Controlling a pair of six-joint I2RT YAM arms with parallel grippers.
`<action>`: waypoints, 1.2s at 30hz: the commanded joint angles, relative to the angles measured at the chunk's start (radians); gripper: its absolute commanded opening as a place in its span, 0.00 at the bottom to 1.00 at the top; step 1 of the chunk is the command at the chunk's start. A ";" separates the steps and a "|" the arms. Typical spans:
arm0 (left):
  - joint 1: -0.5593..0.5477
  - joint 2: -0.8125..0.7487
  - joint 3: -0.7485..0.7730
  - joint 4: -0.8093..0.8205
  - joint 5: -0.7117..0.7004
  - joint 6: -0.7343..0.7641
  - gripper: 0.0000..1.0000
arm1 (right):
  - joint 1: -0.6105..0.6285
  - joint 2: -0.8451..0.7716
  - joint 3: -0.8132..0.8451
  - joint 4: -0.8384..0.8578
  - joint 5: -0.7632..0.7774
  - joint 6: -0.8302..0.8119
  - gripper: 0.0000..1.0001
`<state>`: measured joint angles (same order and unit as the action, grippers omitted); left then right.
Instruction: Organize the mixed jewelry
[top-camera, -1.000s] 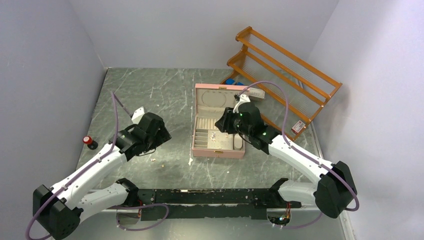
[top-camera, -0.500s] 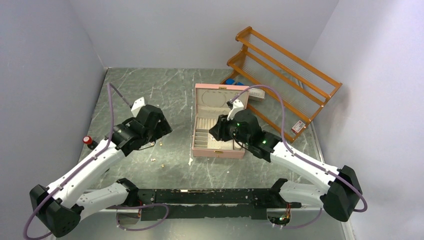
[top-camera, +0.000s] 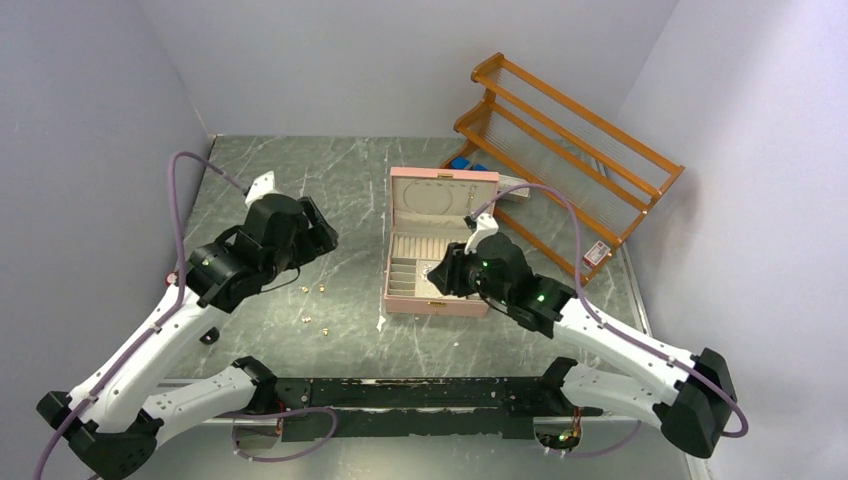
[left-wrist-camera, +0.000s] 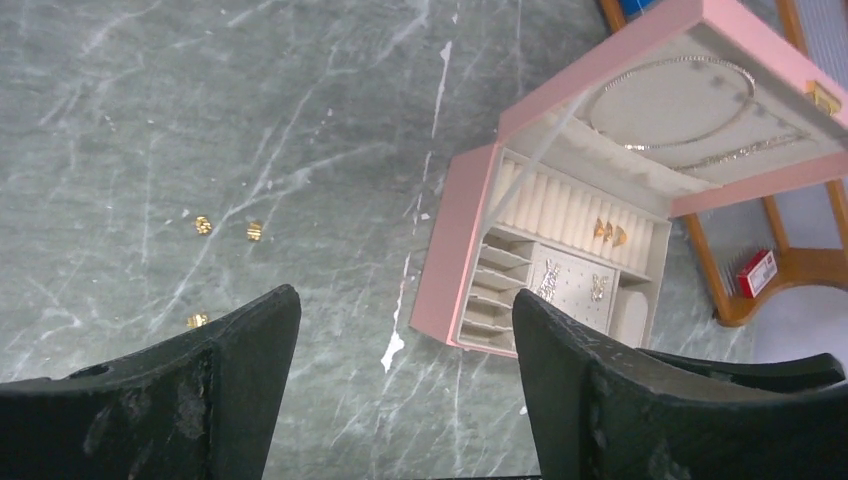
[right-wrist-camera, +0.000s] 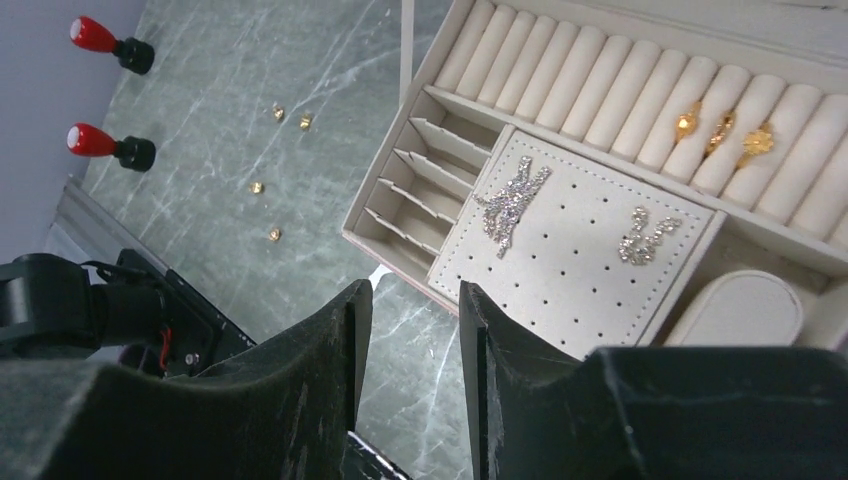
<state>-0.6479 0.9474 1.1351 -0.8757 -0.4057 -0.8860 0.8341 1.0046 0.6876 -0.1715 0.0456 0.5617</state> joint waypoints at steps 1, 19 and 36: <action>-0.006 0.028 -0.081 0.022 0.107 -0.012 0.80 | 0.007 -0.085 -0.004 -0.047 0.059 0.001 0.41; -0.008 -0.193 -0.586 0.121 0.056 -0.201 0.91 | 0.008 -0.136 -0.006 -0.058 0.076 -0.035 0.43; -0.007 0.217 -0.482 0.143 -0.119 -0.216 0.47 | 0.010 -0.046 0.006 -0.005 0.005 -0.033 0.33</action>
<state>-0.6518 1.1492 0.6323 -0.7372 -0.4561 -1.0721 0.8379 0.9604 0.6827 -0.2039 0.0422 0.5346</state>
